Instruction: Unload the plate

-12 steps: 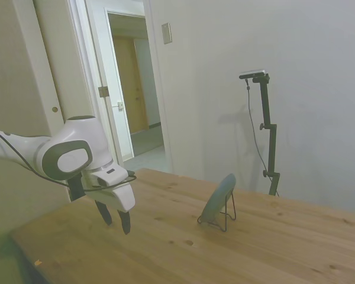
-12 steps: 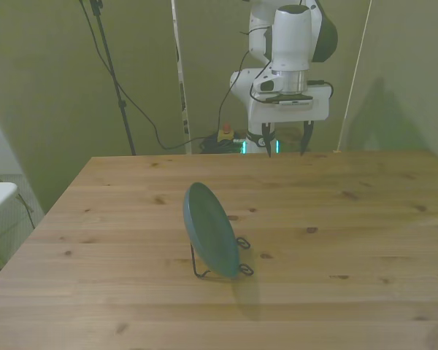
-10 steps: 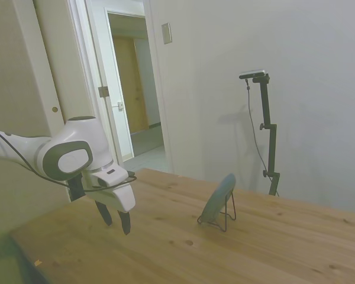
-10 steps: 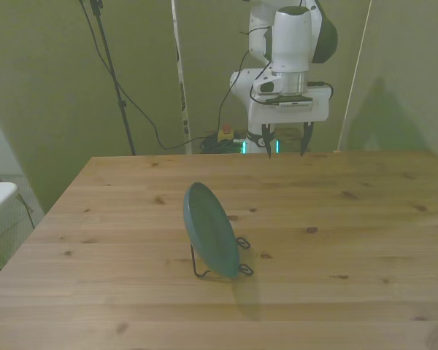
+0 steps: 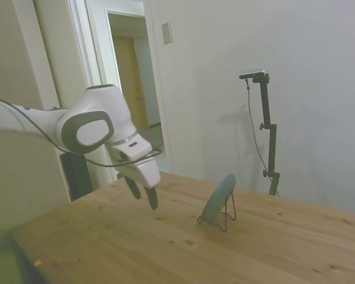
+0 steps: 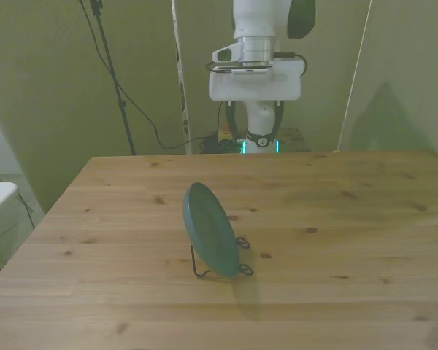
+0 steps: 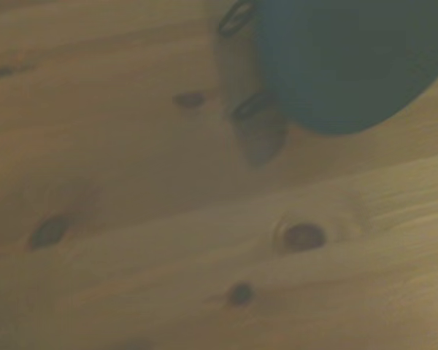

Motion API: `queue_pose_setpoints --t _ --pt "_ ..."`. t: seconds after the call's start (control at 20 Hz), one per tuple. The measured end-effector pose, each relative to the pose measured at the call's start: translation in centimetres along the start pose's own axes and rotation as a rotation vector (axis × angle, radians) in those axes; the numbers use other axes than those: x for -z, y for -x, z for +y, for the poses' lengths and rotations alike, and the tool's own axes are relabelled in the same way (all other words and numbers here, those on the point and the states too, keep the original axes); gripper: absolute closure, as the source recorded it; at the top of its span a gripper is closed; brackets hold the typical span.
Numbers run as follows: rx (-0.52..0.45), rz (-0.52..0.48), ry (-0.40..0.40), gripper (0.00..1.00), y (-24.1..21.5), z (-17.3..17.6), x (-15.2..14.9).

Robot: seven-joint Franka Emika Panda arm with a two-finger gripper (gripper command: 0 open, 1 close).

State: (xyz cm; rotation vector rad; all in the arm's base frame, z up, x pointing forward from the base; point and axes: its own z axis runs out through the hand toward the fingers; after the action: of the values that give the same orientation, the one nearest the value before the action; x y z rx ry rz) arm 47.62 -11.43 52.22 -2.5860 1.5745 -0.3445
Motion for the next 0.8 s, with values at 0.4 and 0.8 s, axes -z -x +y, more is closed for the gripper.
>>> queue_pose_setpoints --t 0.4,0.8 --pt "-0.11 0.02 0.007 0.0 -8.7 -3.7 -0.2" --pt "-0.162 0.053 0.002 0.0 -12.5 -4.5 0.6"
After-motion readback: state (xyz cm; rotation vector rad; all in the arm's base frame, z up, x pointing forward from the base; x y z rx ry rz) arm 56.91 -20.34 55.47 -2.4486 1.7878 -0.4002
